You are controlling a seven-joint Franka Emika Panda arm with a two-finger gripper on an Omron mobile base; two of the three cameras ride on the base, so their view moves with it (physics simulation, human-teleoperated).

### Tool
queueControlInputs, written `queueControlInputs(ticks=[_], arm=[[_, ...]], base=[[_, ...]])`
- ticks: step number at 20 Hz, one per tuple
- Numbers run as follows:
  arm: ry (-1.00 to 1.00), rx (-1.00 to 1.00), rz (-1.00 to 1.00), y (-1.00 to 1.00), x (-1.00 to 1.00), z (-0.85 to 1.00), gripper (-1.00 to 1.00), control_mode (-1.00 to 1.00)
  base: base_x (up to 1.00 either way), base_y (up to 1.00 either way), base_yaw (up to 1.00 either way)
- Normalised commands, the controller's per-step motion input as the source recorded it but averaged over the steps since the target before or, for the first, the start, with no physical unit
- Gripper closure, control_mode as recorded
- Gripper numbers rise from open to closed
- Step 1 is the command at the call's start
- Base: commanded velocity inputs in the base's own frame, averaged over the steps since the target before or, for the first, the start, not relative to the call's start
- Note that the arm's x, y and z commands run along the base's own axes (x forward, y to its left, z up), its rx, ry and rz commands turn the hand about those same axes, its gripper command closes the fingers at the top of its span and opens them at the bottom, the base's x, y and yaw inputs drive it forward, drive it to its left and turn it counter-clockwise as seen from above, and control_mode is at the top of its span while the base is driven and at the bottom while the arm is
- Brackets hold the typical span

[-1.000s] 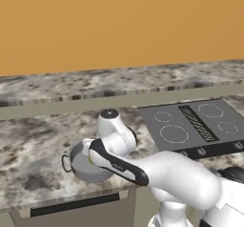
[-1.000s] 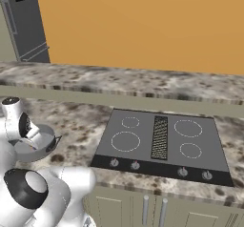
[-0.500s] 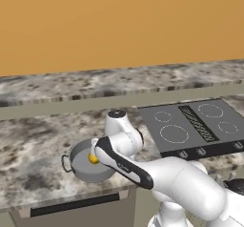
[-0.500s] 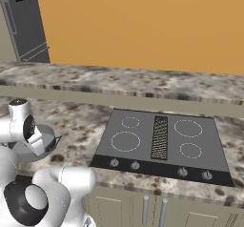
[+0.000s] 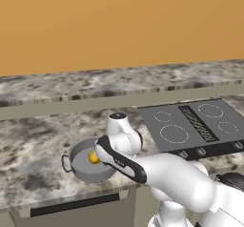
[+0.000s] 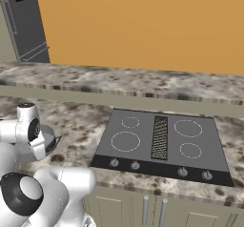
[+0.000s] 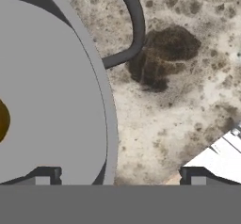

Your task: Turn on the sink faucet. Then move the lemon from the counter to the sink. Turn off the sink. Move the vegetable from the sink to the pot next to the stove. Finally move the pot to the rear left burner.

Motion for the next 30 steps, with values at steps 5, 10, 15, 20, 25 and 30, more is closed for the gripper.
queueControlInputs(ticks=[5, 10, 15, 20, 25, 30], arm=[[0.09, 0.00, -0.09, 0.00, 0.30, -0.16, -1.00, -1.00], [0.08, 0.00, -0.06, 0.03, 0.25, -0.19, -1.00, -1.00], [0.06, -0.01, -0.04, 0.11, 0.07, -0.21, -1.00, -1.00], [0.03, 0.00, -0.05, 0.04, 0.00, -0.29, 1.00, -1.00], [-0.03, 0.00, -0.05, 0.00, -0.09, -0.08, 1.00, -1.00], [-0.07, 0.02, -0.11, -0.02, -0.15, 0.10, 1.00, -1.00]], base=[[0.00, 0.00, 0.00], [0.00, 0.00, 0.00], [0.00, 0.00, 0.00], [0.00, 0.00, 0.00], [0.00, 0.00, 0.00], [0.00, 0.00, 0.00]])
